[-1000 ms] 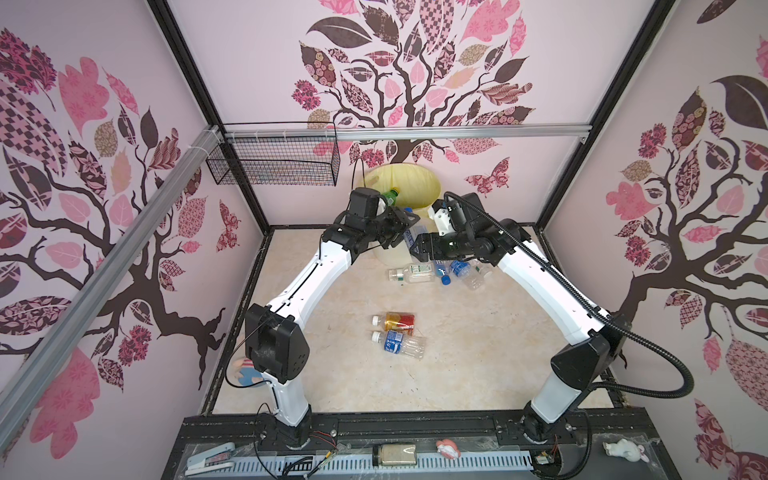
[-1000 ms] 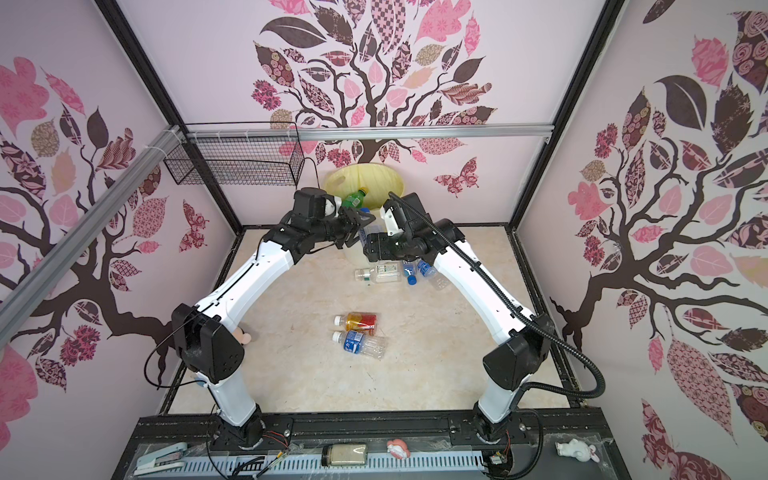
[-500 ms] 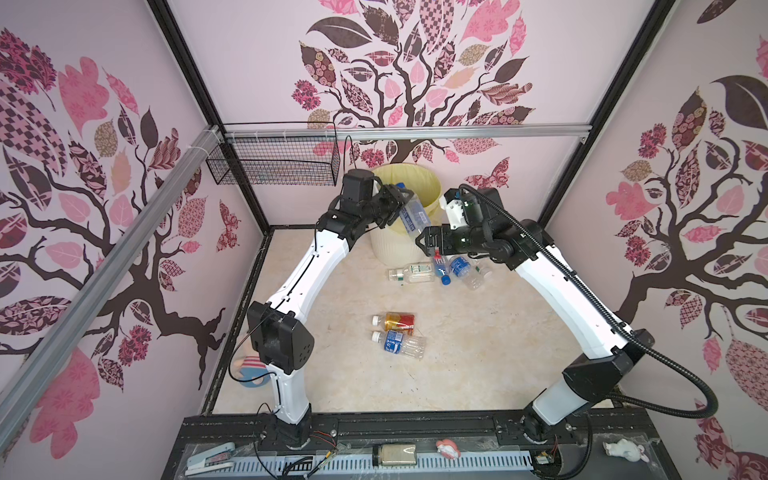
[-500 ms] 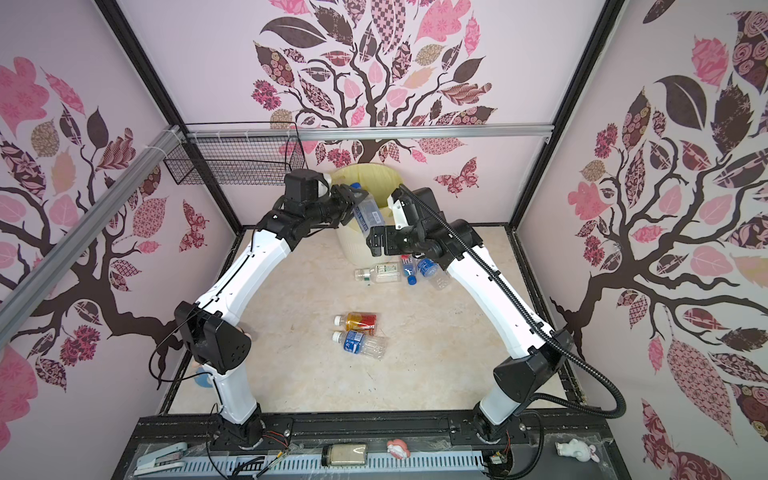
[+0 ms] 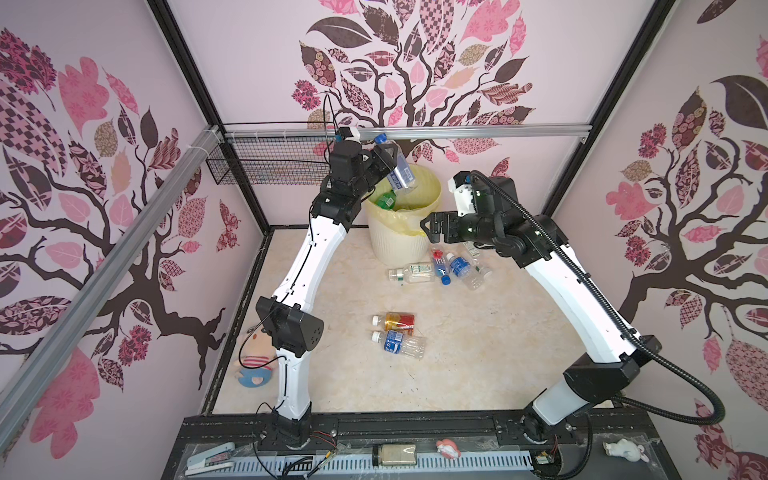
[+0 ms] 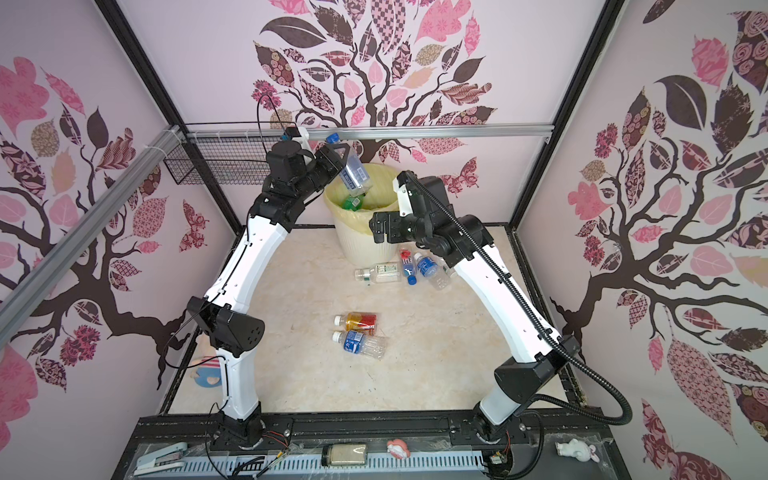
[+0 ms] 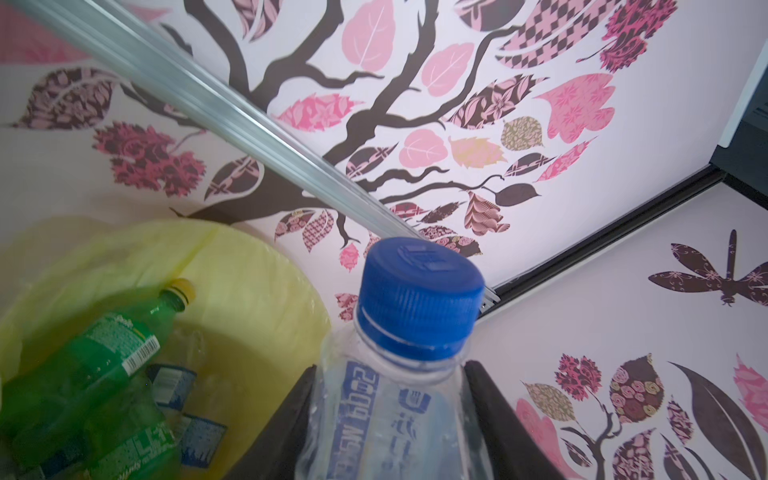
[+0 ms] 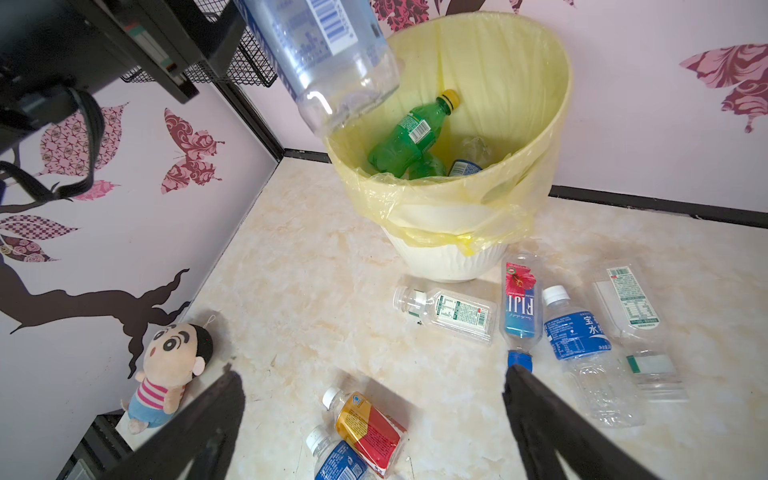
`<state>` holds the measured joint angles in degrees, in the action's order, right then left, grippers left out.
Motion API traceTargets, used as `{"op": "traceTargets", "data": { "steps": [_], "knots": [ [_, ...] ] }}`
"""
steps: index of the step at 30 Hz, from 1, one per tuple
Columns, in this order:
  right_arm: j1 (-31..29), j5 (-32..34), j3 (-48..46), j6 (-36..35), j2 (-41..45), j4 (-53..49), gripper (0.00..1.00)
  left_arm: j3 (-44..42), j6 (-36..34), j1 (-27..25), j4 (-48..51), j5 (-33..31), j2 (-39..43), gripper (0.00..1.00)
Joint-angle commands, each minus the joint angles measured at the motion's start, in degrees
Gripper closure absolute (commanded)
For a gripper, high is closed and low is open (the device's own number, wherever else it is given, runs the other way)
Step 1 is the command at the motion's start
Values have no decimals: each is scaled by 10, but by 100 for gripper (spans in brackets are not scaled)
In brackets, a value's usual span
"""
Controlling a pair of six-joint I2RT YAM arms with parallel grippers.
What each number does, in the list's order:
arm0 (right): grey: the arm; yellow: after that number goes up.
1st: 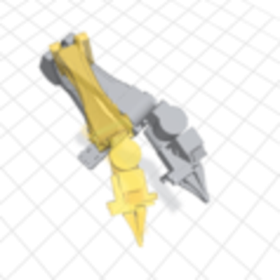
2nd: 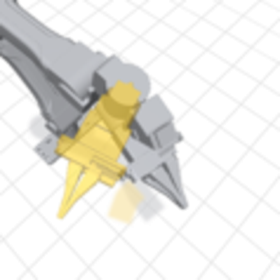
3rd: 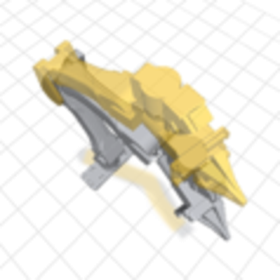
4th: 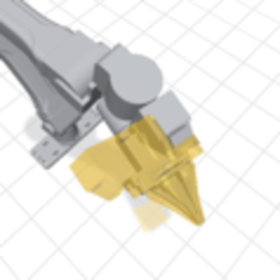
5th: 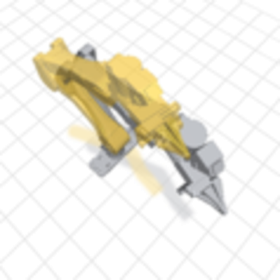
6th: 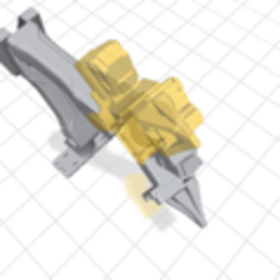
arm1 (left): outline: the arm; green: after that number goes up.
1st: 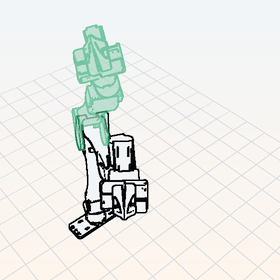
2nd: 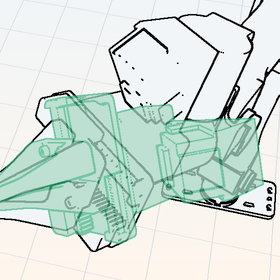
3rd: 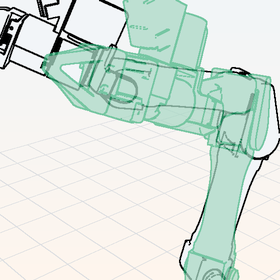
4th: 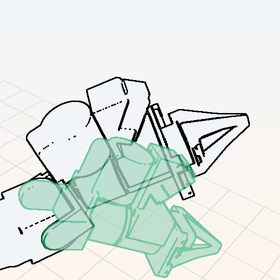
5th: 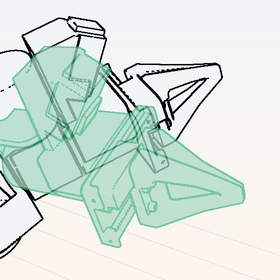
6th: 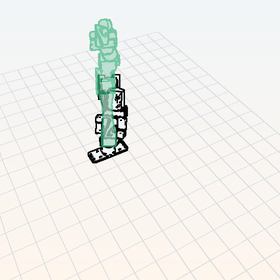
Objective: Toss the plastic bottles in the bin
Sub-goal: 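Lift both blue-capped water bottles up over the bin, then open both grippers over the bin to drop the water bottles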
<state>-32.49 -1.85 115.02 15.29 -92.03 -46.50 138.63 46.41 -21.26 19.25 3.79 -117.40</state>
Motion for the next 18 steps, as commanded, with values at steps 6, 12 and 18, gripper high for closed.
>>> {"op": "traceTargets", "data": {
  "steps": [6,12,18],
  "knots": [
    [-2,9,29,-2,7,-2,0,59,-137,0,-101,-91,-3,62],
    [-2,14,27,-4,6,-2,1,59,-146,1,-135,-108,4,62],
    [-2,19,25,-7,5,-2,0,61,-138,1,-147,-118,-11,62]
  ]
}}
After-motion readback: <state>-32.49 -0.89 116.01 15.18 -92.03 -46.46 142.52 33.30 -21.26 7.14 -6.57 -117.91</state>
